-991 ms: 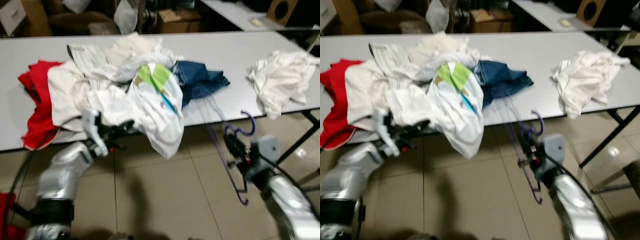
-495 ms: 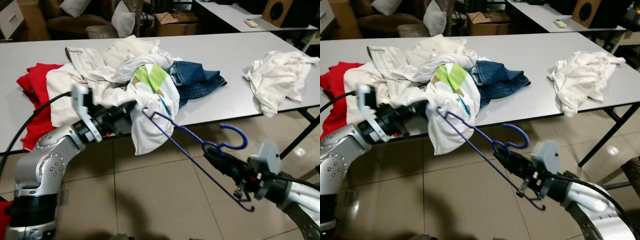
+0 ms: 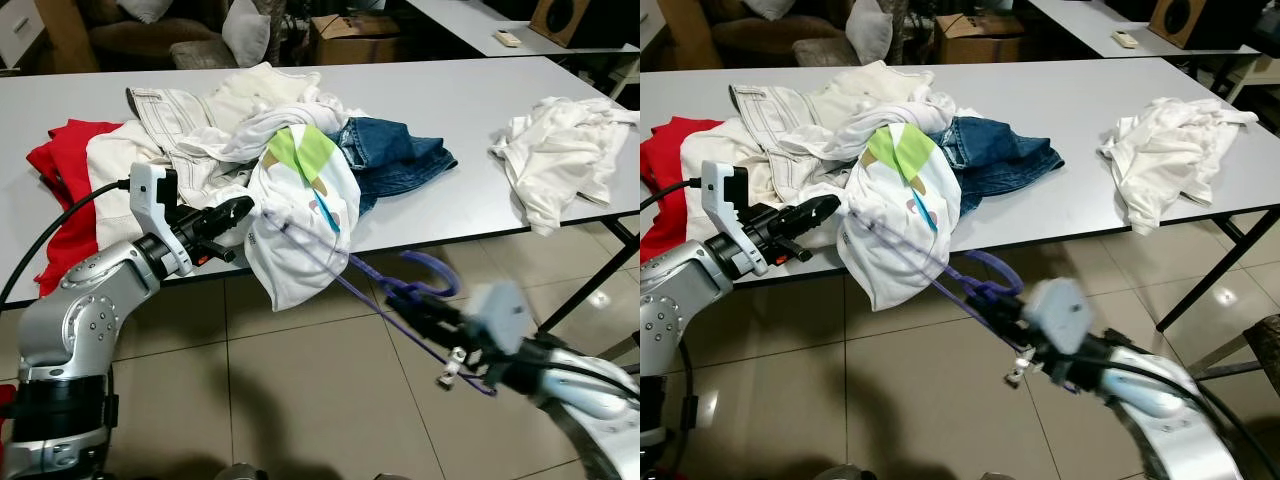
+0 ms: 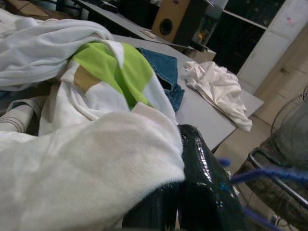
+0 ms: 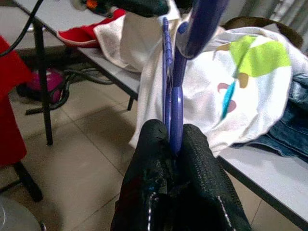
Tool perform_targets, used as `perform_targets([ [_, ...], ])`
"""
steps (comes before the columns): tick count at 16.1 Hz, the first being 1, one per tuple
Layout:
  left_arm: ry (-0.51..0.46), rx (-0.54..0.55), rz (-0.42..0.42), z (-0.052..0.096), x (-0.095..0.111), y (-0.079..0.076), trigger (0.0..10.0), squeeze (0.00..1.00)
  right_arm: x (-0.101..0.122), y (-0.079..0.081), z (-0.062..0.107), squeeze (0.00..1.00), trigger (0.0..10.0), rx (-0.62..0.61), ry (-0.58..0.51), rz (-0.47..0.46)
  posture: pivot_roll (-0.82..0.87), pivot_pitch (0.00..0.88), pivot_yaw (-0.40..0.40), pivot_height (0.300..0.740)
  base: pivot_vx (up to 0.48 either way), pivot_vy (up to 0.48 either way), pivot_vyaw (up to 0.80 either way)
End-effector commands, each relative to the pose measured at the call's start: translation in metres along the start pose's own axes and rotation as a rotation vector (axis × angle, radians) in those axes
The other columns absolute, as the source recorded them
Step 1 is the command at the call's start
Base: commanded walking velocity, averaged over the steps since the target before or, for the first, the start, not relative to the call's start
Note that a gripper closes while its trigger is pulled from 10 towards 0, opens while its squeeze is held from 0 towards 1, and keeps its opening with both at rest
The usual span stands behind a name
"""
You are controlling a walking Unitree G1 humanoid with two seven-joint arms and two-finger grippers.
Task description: Hang hanger
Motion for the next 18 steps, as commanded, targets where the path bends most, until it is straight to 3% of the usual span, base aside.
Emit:
perform_targets([
  [1,-0.011,0.004,0.004,-0.002,0.005,0.000,0.0,0.00,-0.001,-0.002,-0.001,0.00,10.0,0.001,0.015,0.047,-0.17,0.021,-0.023,0.740,0.000,0.000,0.00],
  [3,-0.025,0.086,0.005,-0.008,0.007,0.011,0.0,0.00,-0.003,-0.010,-0.006,0.00,10.0,-0.041,0.008,0.124,-0.15,0.017,-0.033,0.740,0.000,0.000,0.00],
  [6,-0.082,0.238,0.047,-0.005,0.017,0.041,0.0,0.00,-0.013,-0.010,-0.001,0.00,10.0,-0.030,0.020,0.121,-0.17,0.007,-0.029,0.740,0.000,0.000,0.00],
  [8,-0.052,0.289,0.068,-0.004,0.011,0.053,0.0,0.00,-0.014,-0.019,0.010,0.00,10.0,-0.104,-0.040,-0.025,-0.17,0.005,-0.011,0.740,0.000,0.000,0.00],
  [9,-0.050,0.273,0.085,-0.005,0.011,0.051,0.0,0.00,-0.013,-0.020,0.015,0.00,10.0,-0.095,-0.066,-0.118,-0.17,0.000,-0.012,0.740,0.000,0.000,0.00],
  [12,-0.045,0.223,0.099,-0.007,0.010,0.045,0.0,0.00,-0.013,-0.025,0.019,0.00,10.0,-0.101,-0.119,-0.231,-0.17,0.000,-0.020,0.740,0.000,0.000,0.00],
  [14,-0.073,0.143,0.129,-0.010,0.017,0.033,0.0,0.00,-0.007,-0.027,0.016,0.00,10.0,-0.049,-0.160,-0.297,-0.17,0.000,-0.023,0.740,0.000,0.000,0.00],
  [16,-0.133,0.039,0.148,-0.008,0.033,0.017,0.0,0.00,-0.006,-0.022,0.012,0.00,10.0,0.052,-0.132,-0.303,-0.16,0.000,-0.036,0.740,0.000,0.000,0.00],
  [18,-0.155,0.048,0.146,-0.003,0.040,0.019,0.0,0.00,-0.005,-0.021,0.010,0.00,10.0,0.091,-0.112,-0.300,-0.14,0.000,-0.049,0.740,0.000,0.000,0.00],
])
Point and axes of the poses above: a point about 5 cm out from each wrist's last joint towards the gripper, its own z axis pointing back from the gripper into the wrist, its own x axis along the axis of the wrist's last joint, y = z × x, the point moved 5 cm from there along -z, pointing out of the wrist towards the gripper, and after that the axes turned 2 degrees about -z, right-handed, at the moved point
